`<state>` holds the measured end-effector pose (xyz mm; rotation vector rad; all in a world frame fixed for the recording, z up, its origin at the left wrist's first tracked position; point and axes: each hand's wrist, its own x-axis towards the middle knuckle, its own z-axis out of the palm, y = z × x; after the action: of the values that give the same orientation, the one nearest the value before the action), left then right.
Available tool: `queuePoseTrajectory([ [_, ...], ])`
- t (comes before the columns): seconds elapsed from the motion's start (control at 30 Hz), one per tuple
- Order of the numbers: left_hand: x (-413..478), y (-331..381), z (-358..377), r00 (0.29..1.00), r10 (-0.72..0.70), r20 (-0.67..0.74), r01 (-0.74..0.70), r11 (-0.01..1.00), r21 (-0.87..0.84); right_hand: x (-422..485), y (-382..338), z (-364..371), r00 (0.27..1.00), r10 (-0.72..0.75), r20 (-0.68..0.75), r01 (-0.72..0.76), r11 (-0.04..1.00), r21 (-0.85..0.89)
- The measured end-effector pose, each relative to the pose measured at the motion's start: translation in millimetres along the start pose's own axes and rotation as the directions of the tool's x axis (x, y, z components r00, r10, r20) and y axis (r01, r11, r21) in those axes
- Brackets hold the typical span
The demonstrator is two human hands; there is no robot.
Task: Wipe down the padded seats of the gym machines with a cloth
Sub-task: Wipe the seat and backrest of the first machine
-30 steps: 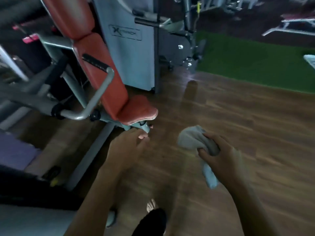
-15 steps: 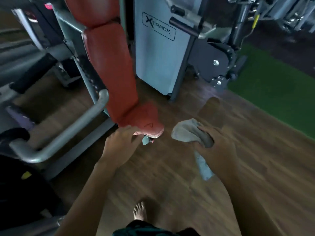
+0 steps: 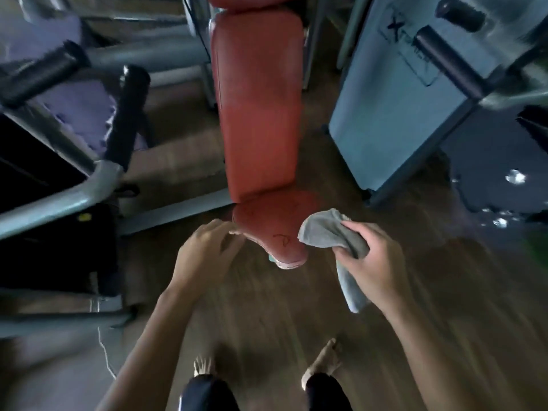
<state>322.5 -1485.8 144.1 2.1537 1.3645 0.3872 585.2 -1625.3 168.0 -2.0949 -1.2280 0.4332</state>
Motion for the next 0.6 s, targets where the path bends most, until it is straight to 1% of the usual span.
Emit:
queuePoseTrajectory([
  [0.13,16,-20,58,0.988,-0.150,-0.039,0.145,0.983,-0.114,48,58,28,0.988,-0.094,0.122,0.091,0.995,0.035],
  [0.23,36,-45,109,0.981,-0.192,-0.020,0.187,0.969,-0.163,77,97,71,0.973,-0.101,0.207,0.088,0.993,0.073],
  [0.3,55,-66,142,0.980,-0.198,-0.011,0.194,0.967,-0.167,94,121,106,0.958,-0.120,0.259,0.108,0.992,0.061],
  [0.47,114,-130,233,0.983,-0.181,-0.037,0.176,0.979,-0.107,138,182,217,0.888,-0.278,0.366,0.333,0.939,-0.093],
  [0.6,140,-181,299,0.988,-0.126,-0.085,0.112,0.982,-0.150,166,219,292,0.833,-0.373,0.408,0.465,0.872,-0.152],
])
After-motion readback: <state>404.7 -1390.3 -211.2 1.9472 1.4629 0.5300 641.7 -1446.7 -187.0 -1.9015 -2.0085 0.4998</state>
